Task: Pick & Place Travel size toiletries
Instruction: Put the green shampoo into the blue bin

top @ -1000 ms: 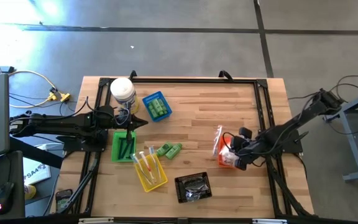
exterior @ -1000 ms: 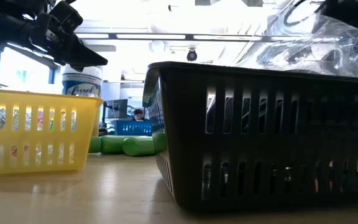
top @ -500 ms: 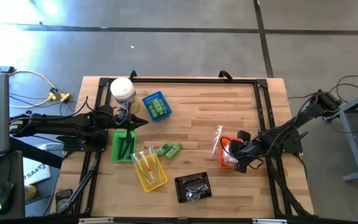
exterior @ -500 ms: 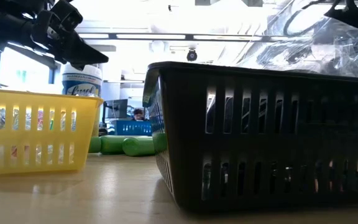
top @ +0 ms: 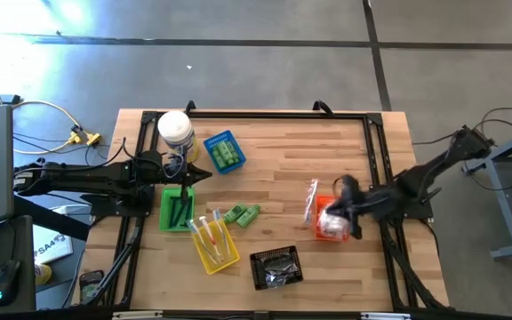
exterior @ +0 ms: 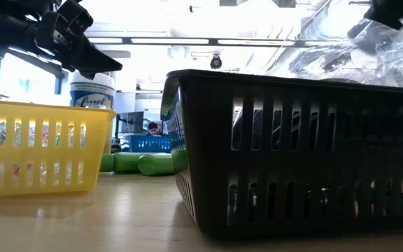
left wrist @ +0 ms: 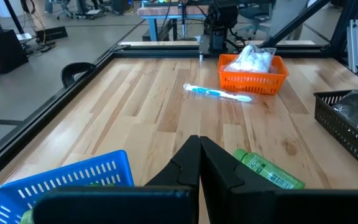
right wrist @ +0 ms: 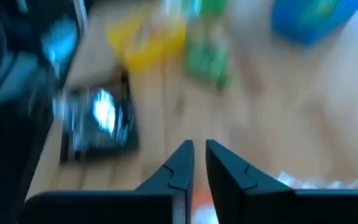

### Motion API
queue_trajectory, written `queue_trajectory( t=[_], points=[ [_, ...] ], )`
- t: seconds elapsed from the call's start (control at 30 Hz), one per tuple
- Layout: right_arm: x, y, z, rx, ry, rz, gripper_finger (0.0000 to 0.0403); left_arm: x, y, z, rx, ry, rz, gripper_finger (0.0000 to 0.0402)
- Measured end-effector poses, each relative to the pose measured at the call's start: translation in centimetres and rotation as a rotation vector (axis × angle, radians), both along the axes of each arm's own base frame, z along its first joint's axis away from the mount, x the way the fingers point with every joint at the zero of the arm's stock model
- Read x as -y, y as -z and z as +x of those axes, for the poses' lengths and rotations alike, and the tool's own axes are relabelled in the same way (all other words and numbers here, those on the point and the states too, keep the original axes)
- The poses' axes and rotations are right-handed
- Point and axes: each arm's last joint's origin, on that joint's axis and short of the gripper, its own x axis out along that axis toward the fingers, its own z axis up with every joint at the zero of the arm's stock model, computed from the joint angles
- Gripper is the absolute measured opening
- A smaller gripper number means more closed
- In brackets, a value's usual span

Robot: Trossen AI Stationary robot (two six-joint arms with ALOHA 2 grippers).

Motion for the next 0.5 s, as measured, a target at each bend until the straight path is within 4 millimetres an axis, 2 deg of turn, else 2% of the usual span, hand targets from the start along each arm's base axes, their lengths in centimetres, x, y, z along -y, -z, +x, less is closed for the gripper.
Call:
queue_trajectory(
  t=[0.17,0.23,0.4,0.5],
  points=[
    [2.7,-4.2,-4.3,0.366,0.02,-0.051,0.0033,0.0,0.0,0.0,0.001,0.0,0.0,0.0],
    [3.7,-5.1,-5.9,0.496,0.009,-0.027,0.0023,0.0,0.0,0.0,0.0,0.0,0.0,0.0],
    [5.8,-4.8,-9.1,0.682,0.003,-0.035,0.0005,0.0,0.0,0.0,-0.002,0.001,0.008,0.0],
    [6.4,-3.1,-9.8,0.67,0.072,-0.062,0.0003,0.0,0.0,0.0,-0.002,0.0,0.008,0.0]
  ],
)
